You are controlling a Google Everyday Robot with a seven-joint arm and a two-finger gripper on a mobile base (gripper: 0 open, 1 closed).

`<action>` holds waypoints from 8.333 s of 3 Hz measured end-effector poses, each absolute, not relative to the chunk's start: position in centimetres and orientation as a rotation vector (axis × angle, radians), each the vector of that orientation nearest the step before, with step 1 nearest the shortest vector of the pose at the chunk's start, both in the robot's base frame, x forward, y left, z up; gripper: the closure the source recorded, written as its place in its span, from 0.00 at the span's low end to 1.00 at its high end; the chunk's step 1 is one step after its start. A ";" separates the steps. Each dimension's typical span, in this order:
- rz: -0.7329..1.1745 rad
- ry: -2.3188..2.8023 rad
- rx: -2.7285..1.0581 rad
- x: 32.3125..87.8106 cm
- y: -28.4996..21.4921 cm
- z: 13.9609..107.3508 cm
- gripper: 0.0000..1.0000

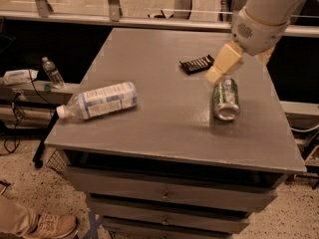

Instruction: Place green can upright

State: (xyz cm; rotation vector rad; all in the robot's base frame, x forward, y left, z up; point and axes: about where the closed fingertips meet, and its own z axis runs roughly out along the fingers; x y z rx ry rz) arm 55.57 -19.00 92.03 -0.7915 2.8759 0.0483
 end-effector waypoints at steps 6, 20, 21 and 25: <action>0.074 3.216 -0.055 58.7 -18.6 82.2 0.31; 0.612 1.684 -0.881 60.3 -16.3 90.8 1.00; 0.630 1.665 -0.882 60.4 -16.3 90.6 1.00; 0.634 1.474 -0.846 60.9 -17.7 89.5 1.00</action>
Offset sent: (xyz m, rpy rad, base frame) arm 0.0224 -0.0184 -0.0543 -0.0505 0.2003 -0.4784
